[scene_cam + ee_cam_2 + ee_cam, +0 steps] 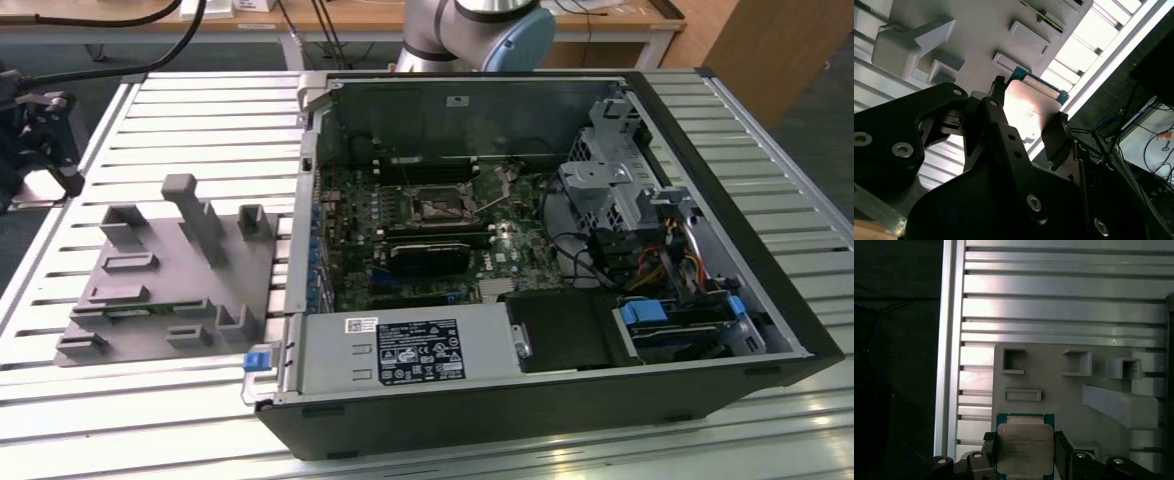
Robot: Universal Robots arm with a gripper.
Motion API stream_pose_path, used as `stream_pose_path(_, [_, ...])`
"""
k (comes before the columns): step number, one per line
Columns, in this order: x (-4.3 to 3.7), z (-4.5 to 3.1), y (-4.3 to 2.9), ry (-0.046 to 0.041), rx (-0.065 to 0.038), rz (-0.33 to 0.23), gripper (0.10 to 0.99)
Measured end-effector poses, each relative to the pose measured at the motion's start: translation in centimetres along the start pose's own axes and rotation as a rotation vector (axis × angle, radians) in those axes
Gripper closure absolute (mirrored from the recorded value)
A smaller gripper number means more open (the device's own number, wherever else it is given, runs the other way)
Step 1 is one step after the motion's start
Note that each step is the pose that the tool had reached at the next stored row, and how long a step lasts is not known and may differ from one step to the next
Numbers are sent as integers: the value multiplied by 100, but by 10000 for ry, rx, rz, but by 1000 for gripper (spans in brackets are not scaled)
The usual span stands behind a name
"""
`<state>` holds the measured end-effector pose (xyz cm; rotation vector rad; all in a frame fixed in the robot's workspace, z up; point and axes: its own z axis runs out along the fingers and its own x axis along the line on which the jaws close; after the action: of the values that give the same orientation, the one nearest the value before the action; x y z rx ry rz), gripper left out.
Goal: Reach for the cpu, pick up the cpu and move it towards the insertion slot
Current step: 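Pick up the cpu and move it towards the insertion slot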
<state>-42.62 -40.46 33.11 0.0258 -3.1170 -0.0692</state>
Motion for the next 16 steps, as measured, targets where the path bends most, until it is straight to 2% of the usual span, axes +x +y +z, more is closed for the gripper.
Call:
stream_pose_path(11, [1, -75, 3, 0, 0, -1, 541])
stream_pose_path(16, [4, -162, 9, 0, 0, 1, 541])
